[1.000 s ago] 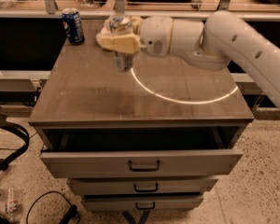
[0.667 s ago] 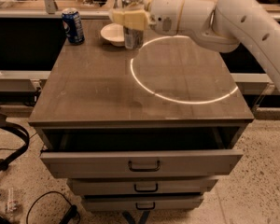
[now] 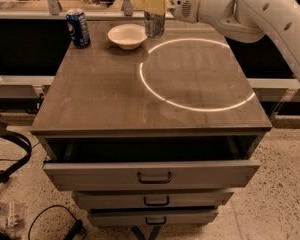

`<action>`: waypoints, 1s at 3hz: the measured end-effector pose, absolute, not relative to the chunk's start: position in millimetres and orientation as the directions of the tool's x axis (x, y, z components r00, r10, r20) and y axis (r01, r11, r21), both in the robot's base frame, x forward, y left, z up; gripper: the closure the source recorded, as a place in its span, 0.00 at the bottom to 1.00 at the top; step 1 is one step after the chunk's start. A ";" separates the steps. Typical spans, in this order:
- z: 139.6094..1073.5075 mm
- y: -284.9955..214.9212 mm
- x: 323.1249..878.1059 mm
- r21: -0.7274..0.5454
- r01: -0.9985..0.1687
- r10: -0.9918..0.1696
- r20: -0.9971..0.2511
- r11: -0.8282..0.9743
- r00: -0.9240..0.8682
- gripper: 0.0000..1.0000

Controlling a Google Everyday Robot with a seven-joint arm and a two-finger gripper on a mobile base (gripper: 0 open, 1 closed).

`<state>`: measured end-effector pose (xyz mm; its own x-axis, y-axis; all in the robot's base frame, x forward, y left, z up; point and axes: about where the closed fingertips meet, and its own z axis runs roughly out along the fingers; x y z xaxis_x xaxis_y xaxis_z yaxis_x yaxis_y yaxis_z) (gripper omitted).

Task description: Move redbull can near paper bowl

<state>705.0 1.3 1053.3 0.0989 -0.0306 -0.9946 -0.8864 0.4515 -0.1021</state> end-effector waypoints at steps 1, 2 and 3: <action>1045.3 -19.6 735.9 -0.072 -0.854 -0.003 -0.997 0.516 0.083 1.00; 1028.8 -58.4 789.4 -0.046 -0.771 -0.011 -0.999 0.635 0.050 1.00; 1011.2 -89.5 822.1 -0.044 -0.695 -0.040 -0.999 0.718 0.021 1.00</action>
Offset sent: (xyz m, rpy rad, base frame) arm 0.1445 -0.1251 -0.0447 0.0064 0.0845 -0.4085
